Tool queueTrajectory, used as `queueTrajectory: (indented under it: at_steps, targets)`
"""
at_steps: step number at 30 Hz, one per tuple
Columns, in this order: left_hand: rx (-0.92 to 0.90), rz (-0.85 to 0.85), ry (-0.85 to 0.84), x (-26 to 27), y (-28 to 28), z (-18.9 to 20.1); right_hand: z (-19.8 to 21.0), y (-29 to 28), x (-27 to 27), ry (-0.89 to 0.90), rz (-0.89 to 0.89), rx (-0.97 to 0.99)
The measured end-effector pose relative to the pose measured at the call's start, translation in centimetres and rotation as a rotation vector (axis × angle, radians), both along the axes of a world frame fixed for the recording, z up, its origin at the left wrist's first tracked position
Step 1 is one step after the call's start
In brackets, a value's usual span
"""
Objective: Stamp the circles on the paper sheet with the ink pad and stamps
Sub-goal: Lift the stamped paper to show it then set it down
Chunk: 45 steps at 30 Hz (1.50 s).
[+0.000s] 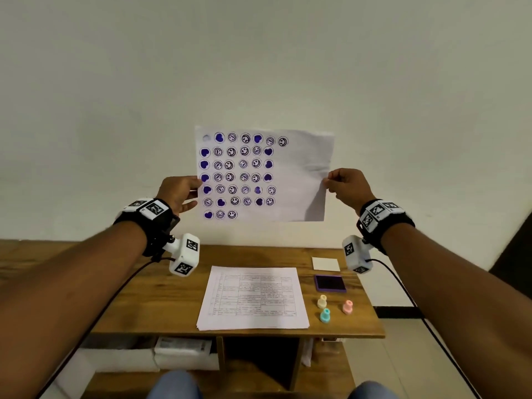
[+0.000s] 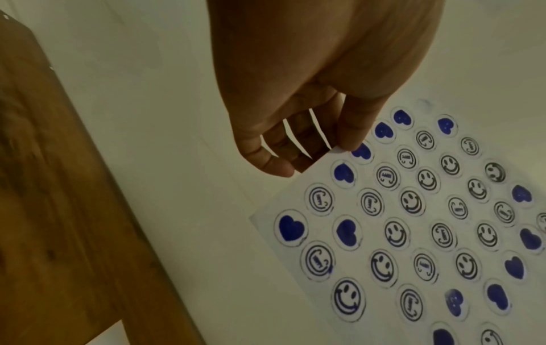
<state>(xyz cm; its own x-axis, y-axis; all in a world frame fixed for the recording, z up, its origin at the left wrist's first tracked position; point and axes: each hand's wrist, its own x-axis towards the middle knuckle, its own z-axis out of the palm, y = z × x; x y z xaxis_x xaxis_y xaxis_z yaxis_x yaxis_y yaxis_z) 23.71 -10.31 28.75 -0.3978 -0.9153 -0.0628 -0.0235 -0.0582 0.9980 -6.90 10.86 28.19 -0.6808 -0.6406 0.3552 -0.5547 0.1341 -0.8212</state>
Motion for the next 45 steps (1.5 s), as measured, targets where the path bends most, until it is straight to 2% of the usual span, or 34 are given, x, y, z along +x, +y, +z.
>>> queueTrajectory:
  at_steps: [8,16,45]
  targets:
    - [-0.024,0.005,-0.031,0.5,0.6,-0.1,0.8,0.6,0.3,0.165,-0.037,0.088]
    - [-0.038,-0.003,-0.042,0.5,1.4,0.1,0.6,1.4,-0.1,0.239,-0.045,0.118]
    - [-0.071,-0.029,-0.067,0.4,2.3,-0.4,1.0,3.1,-0.7,0.182,0.009,0.133]
